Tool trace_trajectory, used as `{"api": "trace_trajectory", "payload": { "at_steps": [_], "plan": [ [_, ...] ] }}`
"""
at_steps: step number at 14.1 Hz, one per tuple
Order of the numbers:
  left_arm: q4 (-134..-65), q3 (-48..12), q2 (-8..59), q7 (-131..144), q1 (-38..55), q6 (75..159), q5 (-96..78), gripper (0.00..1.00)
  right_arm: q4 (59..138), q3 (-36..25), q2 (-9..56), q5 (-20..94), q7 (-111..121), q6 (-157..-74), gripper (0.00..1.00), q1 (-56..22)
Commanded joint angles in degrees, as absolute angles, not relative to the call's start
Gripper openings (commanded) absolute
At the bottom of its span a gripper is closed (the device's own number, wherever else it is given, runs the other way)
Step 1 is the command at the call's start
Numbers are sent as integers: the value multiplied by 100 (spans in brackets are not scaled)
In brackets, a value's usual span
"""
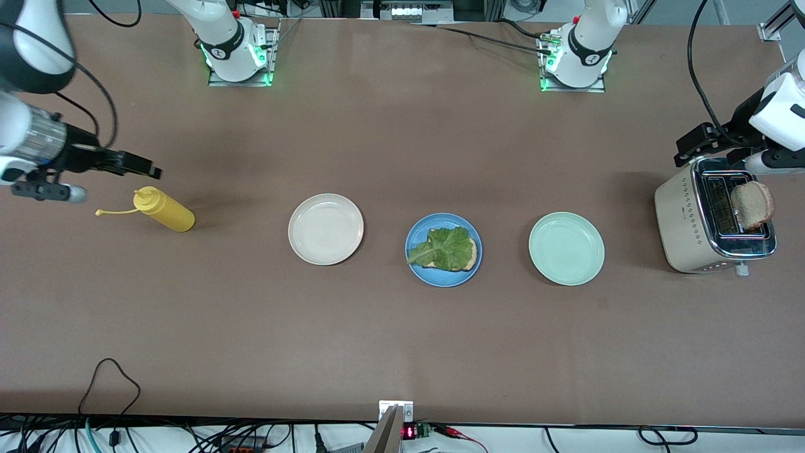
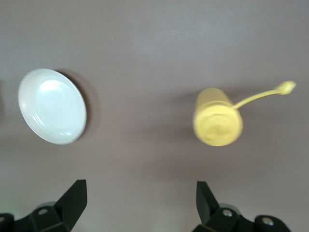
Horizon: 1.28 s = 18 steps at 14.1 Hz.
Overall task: Make sandwich in blue plate with both arms
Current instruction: 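Move the right gripper back toward the yellow bottle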
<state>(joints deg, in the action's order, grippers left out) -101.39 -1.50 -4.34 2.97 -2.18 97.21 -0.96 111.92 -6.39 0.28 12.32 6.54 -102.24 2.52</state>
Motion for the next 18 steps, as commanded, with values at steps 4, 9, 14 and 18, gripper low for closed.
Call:
{"api": "trace_trajectory", "payload": {
  "at_steps": [4, 9, 14, 18],
  "plan": [
    [-10134, -70, -518, 97, -185, 9527, -167, 100, 11549, -869, 43, 1187, 1142, -10318, 100, 887],
    [-10028, -70, -449, 158, -185, 9597, -141, 100, 11549, -905, 412, 932, 3739, -10582, 100, 1440],
    [-10028, -97, -439, 149, -185, 9554, -141, 100, 11566, -897, 860, 975, 6480, -11187, 100, 1880],
    [-10028, -97, -439, 158, -185, 9528, -141, 100, 11566, -879, 1335, 1527, 8547, -11680, 100, 2144]
  ]
}}
